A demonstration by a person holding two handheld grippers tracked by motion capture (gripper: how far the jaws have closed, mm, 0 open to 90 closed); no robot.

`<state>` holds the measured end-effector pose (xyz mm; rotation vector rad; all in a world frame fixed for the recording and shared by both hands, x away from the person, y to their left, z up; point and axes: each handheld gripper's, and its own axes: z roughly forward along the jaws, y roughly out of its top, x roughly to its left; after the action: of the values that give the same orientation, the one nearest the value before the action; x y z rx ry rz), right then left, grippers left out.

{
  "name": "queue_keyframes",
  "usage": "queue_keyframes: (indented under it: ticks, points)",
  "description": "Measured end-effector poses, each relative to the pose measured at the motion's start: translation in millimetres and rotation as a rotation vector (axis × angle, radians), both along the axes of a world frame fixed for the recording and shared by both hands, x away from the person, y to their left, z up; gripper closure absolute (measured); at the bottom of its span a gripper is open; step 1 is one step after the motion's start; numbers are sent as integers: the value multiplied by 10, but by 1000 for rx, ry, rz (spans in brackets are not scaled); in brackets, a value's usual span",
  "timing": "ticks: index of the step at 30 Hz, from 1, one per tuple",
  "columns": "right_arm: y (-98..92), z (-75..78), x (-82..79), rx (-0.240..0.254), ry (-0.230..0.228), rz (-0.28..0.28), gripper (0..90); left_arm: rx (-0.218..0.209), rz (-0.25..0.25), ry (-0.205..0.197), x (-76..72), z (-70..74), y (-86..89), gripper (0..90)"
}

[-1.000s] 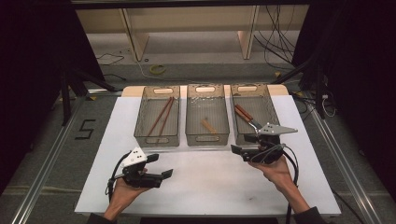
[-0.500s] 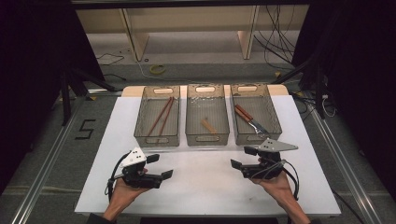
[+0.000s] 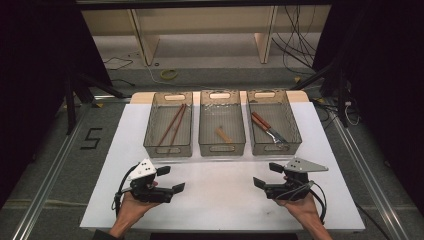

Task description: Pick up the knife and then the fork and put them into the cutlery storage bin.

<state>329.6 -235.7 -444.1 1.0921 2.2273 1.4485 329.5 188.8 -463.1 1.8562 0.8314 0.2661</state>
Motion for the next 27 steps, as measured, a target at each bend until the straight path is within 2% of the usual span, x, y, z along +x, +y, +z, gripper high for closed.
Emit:
queue_keyframes:
  ticks: [10, 27]
  points:
    - [-11, -52, -84, 7, 8, 3, 178, -1, -3, -1, -9, -1, -5, 158]
    - [-20, -60, -79, 9, 9, 2, 179, 3, -3, 0, -4, -5, -12, 158]
